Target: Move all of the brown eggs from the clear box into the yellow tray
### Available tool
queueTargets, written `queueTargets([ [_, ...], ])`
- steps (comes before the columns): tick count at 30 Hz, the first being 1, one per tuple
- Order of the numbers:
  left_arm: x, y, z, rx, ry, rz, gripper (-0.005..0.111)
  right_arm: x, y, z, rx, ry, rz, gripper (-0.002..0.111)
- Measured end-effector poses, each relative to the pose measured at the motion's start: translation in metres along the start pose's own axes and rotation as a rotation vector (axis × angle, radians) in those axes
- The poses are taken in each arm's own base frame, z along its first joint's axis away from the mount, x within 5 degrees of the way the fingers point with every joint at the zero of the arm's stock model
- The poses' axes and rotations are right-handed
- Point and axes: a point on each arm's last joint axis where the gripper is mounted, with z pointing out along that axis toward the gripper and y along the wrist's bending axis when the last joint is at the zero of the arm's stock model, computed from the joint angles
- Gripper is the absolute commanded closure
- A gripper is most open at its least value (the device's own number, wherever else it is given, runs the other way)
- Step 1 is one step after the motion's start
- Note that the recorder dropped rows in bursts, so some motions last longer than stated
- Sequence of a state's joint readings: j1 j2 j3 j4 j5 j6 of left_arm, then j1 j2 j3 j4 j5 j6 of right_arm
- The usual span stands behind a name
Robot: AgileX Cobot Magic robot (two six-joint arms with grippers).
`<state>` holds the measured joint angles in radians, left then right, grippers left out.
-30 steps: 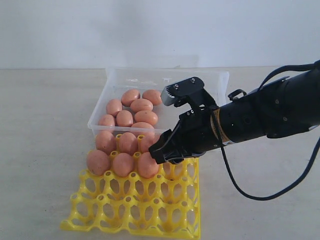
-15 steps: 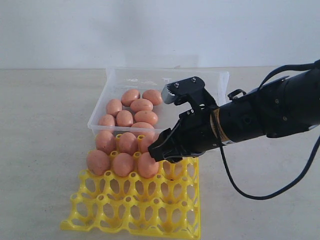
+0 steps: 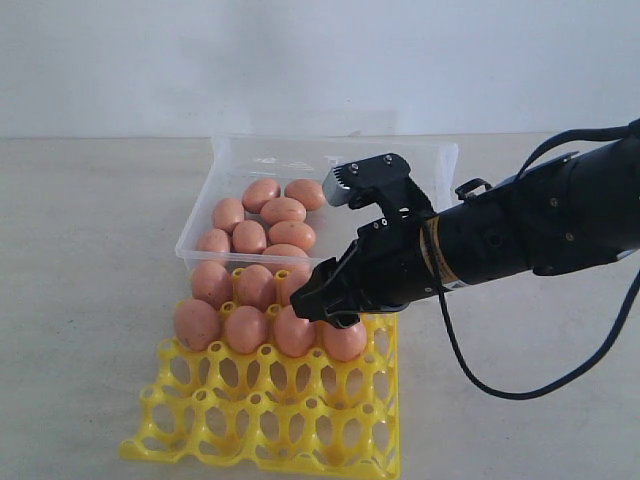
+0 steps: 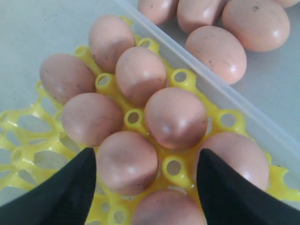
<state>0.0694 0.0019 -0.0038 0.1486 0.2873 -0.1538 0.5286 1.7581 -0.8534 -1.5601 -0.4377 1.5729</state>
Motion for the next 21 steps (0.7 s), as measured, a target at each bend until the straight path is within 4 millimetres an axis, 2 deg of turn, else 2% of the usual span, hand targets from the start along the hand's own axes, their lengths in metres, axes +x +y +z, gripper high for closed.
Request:
queueTargets([
  [8, 0.000, 0.000, 0.000, 0.000, 0.000, 0.000, 0.085, -0.001, 0.004, -0.001, -0.039, -0.008, 0.060, 0.049],
  [12, 0.000, 0.000, 0.000, 0.000, 0.000, 0.000, 0.085, -0.016, 0.017, -0.011, -0.142, -0.061, 0.050, 0.052],
  [14, 0.000, 0.000, 0.000, 0.000, 0.000, 0.000, 0.085, -0.031, 0.027, -0.021, -0.204, -0.111, 0.018, 0.063],
  [18, 0.000, 0.000, 0.000, 0.000, 0.000, 0.000, 0.085, -0.071, 0.044, -0.045, -0.265, -0.237, -0.072, 0.105],
  [21, -0.001, 0.000, 0.000, 0.002, -0.015, 0.000, 0.085, -0.093, 0.059, -0.055, -0.267, -0.276, -0.160, 0.108],
])
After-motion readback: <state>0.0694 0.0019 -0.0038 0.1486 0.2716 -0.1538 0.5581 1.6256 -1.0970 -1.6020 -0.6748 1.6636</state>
